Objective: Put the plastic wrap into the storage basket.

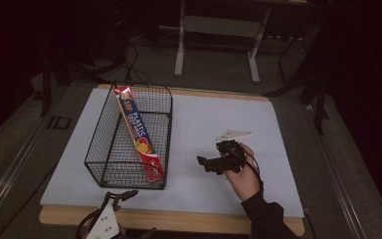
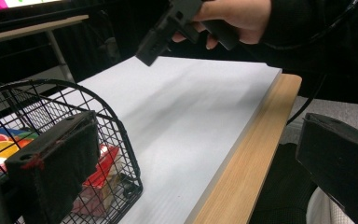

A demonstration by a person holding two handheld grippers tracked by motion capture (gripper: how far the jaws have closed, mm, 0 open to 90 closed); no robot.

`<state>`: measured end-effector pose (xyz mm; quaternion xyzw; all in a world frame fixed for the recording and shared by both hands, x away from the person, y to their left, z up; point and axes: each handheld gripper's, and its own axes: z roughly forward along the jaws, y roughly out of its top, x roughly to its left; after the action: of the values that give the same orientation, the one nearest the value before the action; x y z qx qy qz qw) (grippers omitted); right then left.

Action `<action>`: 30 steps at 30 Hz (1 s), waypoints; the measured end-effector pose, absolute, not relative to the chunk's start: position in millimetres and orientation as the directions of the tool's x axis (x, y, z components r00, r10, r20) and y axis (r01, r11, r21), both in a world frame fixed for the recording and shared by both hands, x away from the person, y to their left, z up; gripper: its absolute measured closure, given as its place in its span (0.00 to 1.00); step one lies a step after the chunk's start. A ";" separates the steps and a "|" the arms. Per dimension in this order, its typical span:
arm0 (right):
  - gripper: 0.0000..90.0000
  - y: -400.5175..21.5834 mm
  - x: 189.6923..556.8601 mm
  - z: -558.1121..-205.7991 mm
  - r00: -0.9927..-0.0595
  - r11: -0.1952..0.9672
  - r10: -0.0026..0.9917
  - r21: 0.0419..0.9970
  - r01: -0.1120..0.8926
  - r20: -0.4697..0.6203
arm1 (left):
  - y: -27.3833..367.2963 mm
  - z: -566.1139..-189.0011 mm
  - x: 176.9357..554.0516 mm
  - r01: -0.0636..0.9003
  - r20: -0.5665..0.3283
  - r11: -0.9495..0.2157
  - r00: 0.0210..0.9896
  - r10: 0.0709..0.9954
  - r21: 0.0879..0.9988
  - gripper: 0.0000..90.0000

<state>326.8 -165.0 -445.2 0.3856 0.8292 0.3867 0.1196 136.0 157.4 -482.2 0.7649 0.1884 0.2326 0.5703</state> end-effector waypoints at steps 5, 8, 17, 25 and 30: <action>0.14 -176.5 319.6 -455.4 -0.684 0.420 0.723 0.724 0.547 0.097 | 157.2 -482.4 136.5 0.023 0.141 -0.279 0.820 0.555 0.960 0.00; 0.14 -181.2 313.1 -461.6 -0.692 0.439 0.718 0.720 0.537 0.079 | 157.1 -482.6 136.6 0.025 0.141 -0.280 0.820 0.555 0.960 0.00; 0.15 -188.0 297.8 -480.0 -0.717 0.492 0.695 0.692 0.528 0.052 | 157.0 -482.6 136.2 0.023 0.143 -0.282 0.820 0.554 0.959 0.00; 0.15 -197.6 295.8 -491.5 -0.707 0.481 0.704 0.688 0.543 0.065 | 157.4 -482.4 135.9 0.020 0.147 -0.286 0.821 0.551 0.958 0.00; 0.15 -201.6 296.4 -495.7 -0.701 0.491 0.712 0.694 0.527 0.030 | 158.6 -482.1 136.2 0.021 0.143 -0.280 0.823 0.550 0.960 0.00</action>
<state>296.4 -201.6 -495.7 0.3632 0.8532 0.3504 0.1317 136.2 158.6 -482.1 0.7658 0.1862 0.2320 0.5702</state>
